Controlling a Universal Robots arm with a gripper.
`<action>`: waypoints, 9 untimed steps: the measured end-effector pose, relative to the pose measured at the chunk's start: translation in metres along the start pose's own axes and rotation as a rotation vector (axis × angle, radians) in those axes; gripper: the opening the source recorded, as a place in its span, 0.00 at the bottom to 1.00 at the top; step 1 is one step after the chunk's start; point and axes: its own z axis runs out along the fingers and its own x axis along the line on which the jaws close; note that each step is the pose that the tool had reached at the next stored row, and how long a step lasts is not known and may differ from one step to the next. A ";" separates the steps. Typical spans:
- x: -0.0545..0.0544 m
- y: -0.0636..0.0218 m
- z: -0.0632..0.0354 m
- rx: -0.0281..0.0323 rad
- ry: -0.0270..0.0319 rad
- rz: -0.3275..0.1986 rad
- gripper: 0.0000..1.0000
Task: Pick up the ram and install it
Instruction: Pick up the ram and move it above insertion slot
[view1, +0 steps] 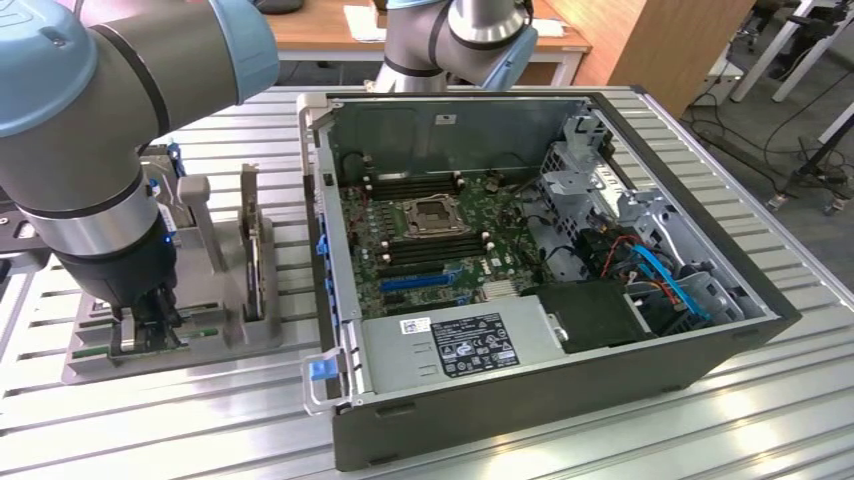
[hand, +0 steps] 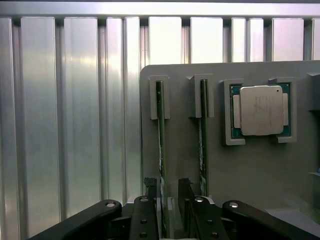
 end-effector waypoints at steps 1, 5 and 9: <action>0.000 0.0000 0.0000 0.0000 0.0000 0.000 0.31; 0.000 0.0000 0.0000 0.0000 0.0000 0.000 0.31; 0.000 0.0000 0.0000 0.0000 -0.0001 0.000 0.31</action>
